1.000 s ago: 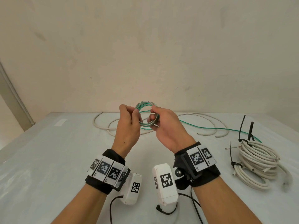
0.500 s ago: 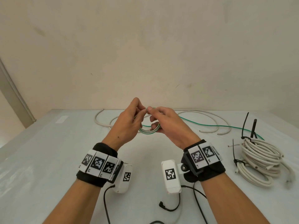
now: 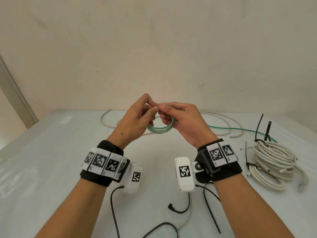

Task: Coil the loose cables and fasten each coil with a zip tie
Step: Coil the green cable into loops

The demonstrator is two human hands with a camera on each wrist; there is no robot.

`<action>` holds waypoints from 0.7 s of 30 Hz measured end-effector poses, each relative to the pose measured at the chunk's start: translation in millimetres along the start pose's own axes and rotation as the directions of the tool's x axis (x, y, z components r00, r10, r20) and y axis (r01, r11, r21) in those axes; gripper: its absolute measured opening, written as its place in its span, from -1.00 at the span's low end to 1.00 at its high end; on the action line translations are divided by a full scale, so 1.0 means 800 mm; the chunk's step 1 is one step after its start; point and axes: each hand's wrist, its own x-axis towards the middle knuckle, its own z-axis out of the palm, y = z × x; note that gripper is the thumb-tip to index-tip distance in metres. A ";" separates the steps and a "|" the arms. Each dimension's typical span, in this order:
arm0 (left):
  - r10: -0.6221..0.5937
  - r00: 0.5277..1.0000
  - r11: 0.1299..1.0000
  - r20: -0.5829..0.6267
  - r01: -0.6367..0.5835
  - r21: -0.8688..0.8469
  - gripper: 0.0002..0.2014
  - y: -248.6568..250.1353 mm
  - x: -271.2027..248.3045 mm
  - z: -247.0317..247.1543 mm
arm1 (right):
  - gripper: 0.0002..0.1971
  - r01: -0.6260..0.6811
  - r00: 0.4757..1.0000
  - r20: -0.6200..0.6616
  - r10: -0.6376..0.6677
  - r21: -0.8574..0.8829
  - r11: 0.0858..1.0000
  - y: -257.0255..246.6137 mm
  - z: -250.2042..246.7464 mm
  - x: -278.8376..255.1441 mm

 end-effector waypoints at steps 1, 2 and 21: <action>-0.016 1.000 0.999 -0.002 0.016 -0.043 -0.85 0.003 0.000 0.000 | -0.77 0.028 1.000 -0.001 -0.028 -0.011 1.000 -0.003 -0.002 -0.002; -0.029 1.000 0.996 0.002 0.029 -0.085 -0.84 0.006 -0.001 0.001 | -0.76 0.058 0.998 -0.003 -0.058 -0.030 0.998 -0.006 -0.004 -0.003; -0.367 0.903 0.888 0.225 0.412 -0.205 -0.77 0.079 -0.028 0.030 | -0.85 0.094 0.993 -0.035 -0.110 -0.297 0.950 -0.043 -0.045 -0.070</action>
